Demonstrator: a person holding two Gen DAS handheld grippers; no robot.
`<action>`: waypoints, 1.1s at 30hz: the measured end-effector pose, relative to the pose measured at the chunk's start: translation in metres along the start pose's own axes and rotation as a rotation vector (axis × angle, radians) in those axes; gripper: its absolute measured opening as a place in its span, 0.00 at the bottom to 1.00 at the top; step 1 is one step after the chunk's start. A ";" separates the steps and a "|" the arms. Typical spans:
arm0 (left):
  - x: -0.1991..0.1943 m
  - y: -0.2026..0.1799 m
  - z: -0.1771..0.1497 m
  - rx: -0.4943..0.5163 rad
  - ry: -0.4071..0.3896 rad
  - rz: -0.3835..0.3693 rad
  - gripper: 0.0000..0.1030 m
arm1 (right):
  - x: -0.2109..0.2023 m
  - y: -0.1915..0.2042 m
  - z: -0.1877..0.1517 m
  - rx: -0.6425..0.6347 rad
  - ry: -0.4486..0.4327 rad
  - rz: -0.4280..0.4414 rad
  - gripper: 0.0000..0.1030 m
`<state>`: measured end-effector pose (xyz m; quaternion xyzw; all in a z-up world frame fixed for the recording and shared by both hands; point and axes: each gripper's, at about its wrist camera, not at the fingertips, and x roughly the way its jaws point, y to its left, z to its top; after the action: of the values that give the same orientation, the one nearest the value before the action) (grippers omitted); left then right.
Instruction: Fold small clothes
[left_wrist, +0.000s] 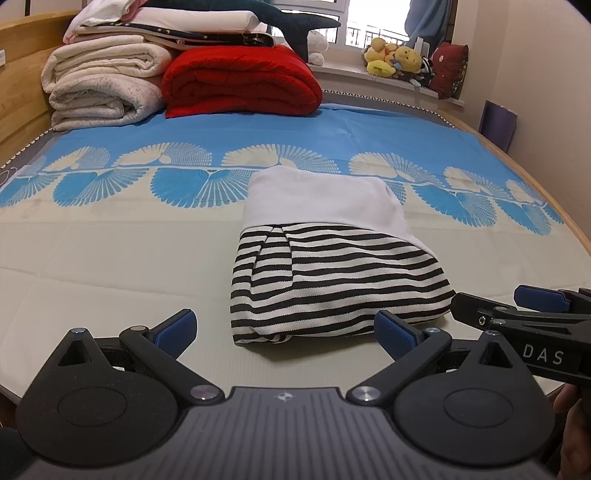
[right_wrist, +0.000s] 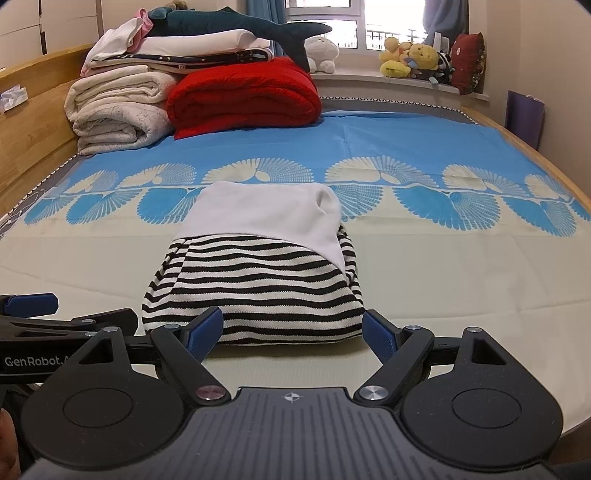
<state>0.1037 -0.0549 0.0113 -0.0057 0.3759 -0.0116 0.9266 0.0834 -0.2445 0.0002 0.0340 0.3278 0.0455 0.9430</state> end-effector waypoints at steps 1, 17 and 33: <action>0.000 0.000 0.000 -0.001 0.000 0.000 0.99 | 0.000 0.000 0.000 0.000 0.001 0.000 0.81; 0.003 -0.002 -0.003 0.009 0.004 -0.002 0.99 | 0.001 -0.001 -0.001 -0.001 0.010 -0.002 0.80; 0.003 -0.001 -0.003 0.006 0.005 -0.004 0.99 | 0.002 -0.001 -0.001 -0.001 0.012 -0.002 0.80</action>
<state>0.1040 -0.0562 0.0068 -0.0034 0.3780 -0.0146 0.9257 0.0843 -0.2450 -0.0018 0.0330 0.3335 0.0448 0.9411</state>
